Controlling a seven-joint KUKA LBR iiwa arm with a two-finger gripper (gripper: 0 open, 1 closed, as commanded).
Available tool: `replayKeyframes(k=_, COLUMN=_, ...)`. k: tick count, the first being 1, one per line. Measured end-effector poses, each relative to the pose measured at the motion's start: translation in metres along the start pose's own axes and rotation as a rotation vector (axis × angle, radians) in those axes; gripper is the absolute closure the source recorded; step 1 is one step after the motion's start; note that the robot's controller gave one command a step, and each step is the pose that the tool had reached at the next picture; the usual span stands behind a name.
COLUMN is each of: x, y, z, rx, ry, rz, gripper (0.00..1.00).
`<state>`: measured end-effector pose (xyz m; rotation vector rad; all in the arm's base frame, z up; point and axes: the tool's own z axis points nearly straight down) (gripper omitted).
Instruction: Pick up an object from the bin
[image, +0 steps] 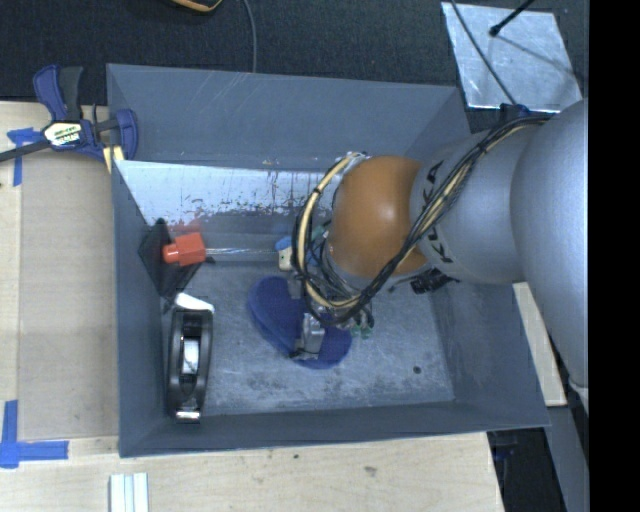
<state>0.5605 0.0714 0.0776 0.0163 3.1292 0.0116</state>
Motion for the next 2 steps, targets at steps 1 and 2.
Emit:
replayKeyframes(k=1, x=0.006, y=0.02, z=-0.13, rx=0.005, ry=0.001, rz=-0.014, gripper=1.0)
replayKeyframes(k=2, x=0.037, y=-0.023, z=-0.153, rx=0.007, ry=0.012, rz=-0.306, gripper=1.0)
